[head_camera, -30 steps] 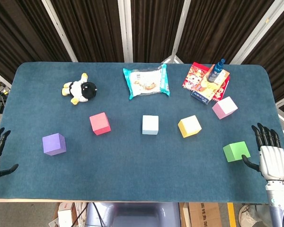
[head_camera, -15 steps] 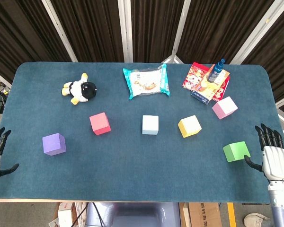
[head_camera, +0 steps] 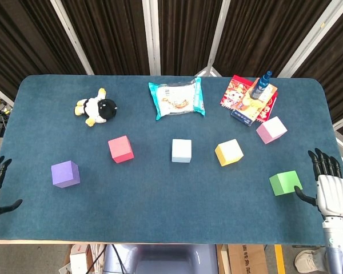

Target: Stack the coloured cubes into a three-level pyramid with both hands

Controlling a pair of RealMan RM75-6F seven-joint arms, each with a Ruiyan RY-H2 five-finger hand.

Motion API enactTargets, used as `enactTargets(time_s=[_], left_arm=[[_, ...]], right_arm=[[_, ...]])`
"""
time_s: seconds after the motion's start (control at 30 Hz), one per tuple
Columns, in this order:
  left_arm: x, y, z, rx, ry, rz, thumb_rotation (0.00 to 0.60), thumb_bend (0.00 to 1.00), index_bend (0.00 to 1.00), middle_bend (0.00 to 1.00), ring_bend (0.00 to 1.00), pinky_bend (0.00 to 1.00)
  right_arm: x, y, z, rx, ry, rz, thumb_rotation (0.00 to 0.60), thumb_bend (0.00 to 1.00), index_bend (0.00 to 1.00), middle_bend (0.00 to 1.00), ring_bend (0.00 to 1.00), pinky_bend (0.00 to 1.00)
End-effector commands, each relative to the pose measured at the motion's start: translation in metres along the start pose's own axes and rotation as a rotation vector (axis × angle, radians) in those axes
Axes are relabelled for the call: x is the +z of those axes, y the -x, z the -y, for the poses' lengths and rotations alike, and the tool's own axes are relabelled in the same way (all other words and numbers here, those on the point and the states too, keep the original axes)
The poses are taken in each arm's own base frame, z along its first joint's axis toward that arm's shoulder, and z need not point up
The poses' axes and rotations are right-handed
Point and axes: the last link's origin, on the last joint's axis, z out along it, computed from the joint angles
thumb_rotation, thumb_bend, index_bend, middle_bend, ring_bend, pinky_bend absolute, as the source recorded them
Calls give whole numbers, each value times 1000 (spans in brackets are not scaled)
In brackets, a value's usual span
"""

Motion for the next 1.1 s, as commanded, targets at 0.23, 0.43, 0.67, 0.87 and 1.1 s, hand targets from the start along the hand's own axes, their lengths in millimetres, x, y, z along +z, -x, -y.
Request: enactTargets(time_s=[0.23,0.43,0.67,0.87,1.1], left_arm=[[26,-18,-27,-14,11,-14,600,1,0,4,0,0],[60,-29,-68,-51,40,10,600,51,0,63,0,0],[104,-28,-131,-59,80,85,600,97,0,92,0,1],[130,-13,-173,-63,83,175,600,161,18,131,0,29],[146,1,-216,-69,95,227,600,172,26,155,0,30]], right_arm=[[5,6,3,29,-1,19,600,258,0,0,0,0],[9,8,2,73,18,38,600,258,0,0,0,0],[10,9,2,120,35,58,600,258,0,0,0,0],[10,8,0,154,52,64,600,258,0,0,0,0],[10,8,-2,175,61,75,600,257,0,0,0,0]])
